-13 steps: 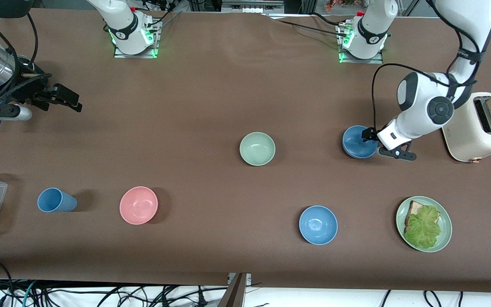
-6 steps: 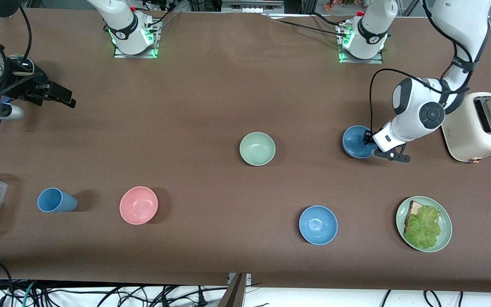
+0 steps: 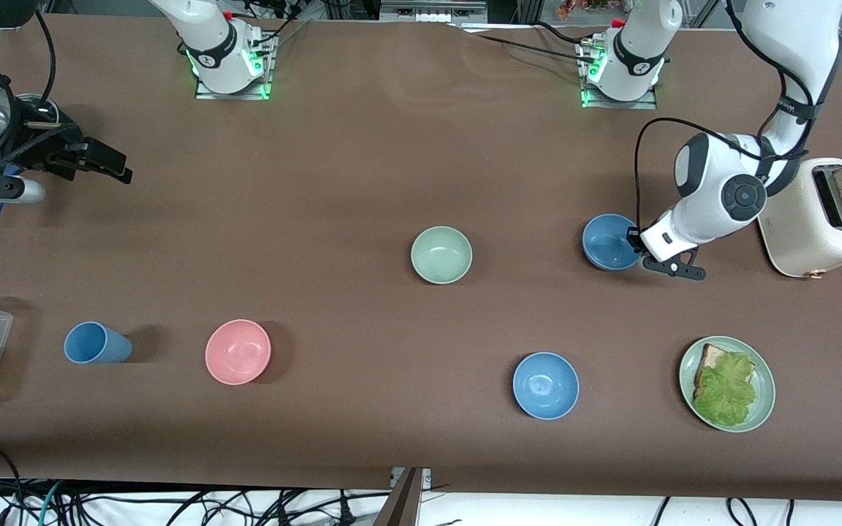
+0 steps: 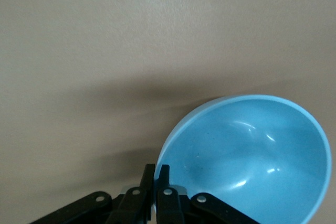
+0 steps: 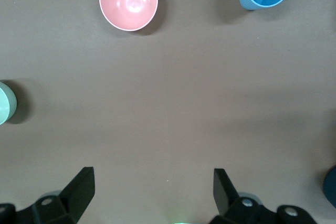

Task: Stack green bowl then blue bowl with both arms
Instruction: 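Lift the blue bowl with the left gripper and carry it toward the green bowl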

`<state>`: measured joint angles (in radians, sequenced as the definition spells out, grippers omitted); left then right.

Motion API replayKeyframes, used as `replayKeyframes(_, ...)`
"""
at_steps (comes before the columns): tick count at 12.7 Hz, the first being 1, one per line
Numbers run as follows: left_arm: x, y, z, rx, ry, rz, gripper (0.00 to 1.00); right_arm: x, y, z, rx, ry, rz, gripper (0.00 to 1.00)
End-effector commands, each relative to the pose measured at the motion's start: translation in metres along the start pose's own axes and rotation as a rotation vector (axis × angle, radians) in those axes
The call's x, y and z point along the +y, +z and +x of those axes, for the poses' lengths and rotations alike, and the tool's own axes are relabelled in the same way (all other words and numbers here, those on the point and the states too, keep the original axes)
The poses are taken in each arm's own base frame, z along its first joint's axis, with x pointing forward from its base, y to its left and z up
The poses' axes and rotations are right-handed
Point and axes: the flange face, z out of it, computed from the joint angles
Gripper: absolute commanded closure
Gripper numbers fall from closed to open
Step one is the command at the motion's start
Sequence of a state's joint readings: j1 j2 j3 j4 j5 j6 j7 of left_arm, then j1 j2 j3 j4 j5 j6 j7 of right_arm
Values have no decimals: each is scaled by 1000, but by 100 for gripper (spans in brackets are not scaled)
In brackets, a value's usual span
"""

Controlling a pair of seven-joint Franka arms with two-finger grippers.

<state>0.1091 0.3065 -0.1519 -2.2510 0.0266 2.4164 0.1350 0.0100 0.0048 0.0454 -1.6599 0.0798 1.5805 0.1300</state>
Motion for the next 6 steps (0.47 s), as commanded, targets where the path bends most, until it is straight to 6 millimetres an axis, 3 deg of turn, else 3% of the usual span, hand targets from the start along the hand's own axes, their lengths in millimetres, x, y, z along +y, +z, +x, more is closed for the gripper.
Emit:
replayKeyframes(1, 0, -49, 26, -61, 21, -2, 100, 5, -11, -4, -9, -5, -11, 0)
replayKeyframes(4, 57, -123, 60, -85, 74, -66, 100, 7, -29, -2, 29, -4, -17, 0)
replayKeyframes(6, 110, -147, 70, -82, 86, -88, 100, 10, -27, -1, 29, -4, -56, 0)
